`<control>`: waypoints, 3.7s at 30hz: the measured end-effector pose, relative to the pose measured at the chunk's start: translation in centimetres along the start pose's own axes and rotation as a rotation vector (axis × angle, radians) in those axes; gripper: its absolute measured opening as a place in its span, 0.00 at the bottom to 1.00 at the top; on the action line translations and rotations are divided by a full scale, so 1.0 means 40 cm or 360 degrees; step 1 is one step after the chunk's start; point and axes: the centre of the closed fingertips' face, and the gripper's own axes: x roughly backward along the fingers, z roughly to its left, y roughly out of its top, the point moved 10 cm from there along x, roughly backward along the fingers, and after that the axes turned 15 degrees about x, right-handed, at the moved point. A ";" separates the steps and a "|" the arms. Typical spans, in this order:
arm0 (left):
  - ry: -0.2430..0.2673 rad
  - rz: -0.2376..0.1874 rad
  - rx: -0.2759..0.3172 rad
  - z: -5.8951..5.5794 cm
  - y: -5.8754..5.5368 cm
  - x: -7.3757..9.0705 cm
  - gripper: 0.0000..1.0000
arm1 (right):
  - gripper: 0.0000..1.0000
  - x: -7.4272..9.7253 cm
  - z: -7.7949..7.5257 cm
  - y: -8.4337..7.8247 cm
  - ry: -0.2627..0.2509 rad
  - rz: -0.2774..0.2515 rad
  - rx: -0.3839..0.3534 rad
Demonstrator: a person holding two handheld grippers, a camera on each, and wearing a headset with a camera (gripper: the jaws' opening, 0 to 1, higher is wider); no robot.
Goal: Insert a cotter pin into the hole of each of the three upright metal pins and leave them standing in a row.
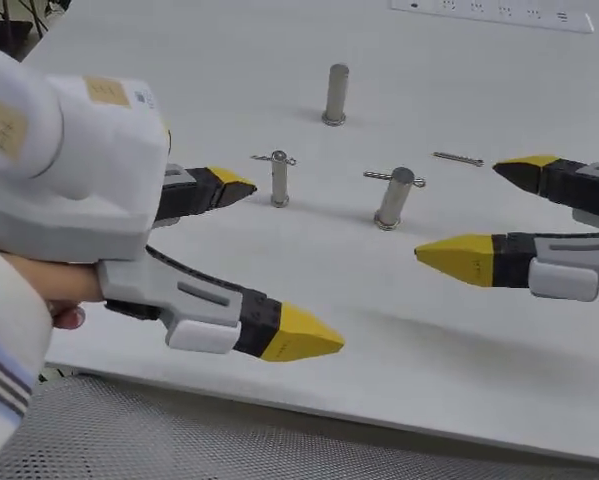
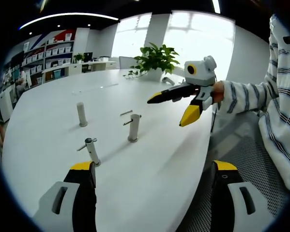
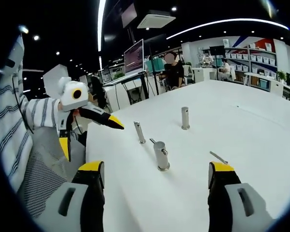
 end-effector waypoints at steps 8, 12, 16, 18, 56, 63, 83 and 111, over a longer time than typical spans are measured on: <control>0.0039 -0.0100 0.0008 -0.002 0.052 0.005 0.99 | 0.93 0.038 0.007 -0.004 -0.0104 0.0024 -0.0118; 0.0046 -0.0151 0.0008 0.005 0.079 0.007 0.99 | 0.93 0.048 0.020 -0.018 -0.0115 0.0083 -0.0171; 0.0067 -0.0186 0.0026 0.023 0.100 0.000 0.99 | 0.96 0.052 0.031 -0.029 -0.0138 0.0089 -0.0188; 0.0072 -0.0198 0.0031 0.030 0.108 -0.005 0.99 | 0.96 0.054 0.035 -0.038 -0.0188 0.0085 -0.0247; 0.0222 -0.0083 -0.0169 0.268 0.320 -0.132 0.82 | 0.97 0.094 0.060 -0.022 -0.0319 0.0018 -0.0417; 0.0207 -0.0059 -0.0284 0.298 0.343 -0.155 0.75 | 0.97 0.099 0.057 -0.021 -0.0331 0.0012 -0.0420; 0.0030 -0.0035 -0.0201 0.385 0.330 -0.246 0.37 | 0.96 0.106 0.050 -0.034 -0.0355 0.0041 -0.0451; 0.0103 0.0080 -0.0371 0.390 0.314 -0.287 0.10 | 0.94 0.140 0.018 -0.031 -0.0449 -0.0011 -0.0457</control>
